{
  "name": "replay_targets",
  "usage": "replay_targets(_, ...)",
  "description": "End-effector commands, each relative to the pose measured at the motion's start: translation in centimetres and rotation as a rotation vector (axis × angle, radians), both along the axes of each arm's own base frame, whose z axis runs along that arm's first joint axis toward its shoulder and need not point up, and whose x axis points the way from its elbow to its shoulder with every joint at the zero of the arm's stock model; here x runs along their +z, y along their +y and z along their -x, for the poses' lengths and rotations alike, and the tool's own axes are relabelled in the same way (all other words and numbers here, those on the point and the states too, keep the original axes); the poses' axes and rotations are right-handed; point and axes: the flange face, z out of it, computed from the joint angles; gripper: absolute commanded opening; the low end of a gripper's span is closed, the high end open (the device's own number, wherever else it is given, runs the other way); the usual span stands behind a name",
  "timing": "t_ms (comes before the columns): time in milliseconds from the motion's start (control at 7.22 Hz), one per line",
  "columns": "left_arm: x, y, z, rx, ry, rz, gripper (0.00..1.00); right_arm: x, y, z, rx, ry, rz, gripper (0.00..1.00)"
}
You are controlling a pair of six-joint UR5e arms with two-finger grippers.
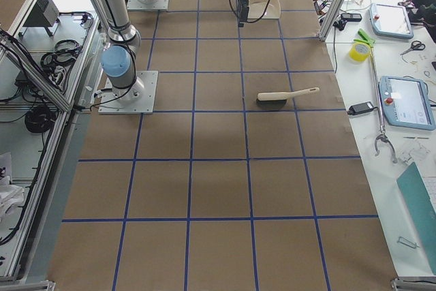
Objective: Sweep and dump trash into bin
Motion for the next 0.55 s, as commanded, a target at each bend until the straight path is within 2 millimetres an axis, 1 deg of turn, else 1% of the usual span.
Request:
replay_targets(0, -0.43, 0.31, 0.1, -0.003, 0.002, -0.011, 1.0, 0.69, -0.05, -0.16, -0.011, 0.001, 0.016, 1.0)
replay_targets(139, -0.63, 0.28, 0.08, -0.001, 0.0, -0.013, 1.0, 0.54, -0.01, -0.17, -0.017, 0.009, 0.013, 1.0)
replay_targets(416, -0.7, 0.22, -0.01, 0.0, -0.001, -0.014, 1.0, 0.46, 0.14, -1.08, -0.043, 0.008, 0.01, 1.0)
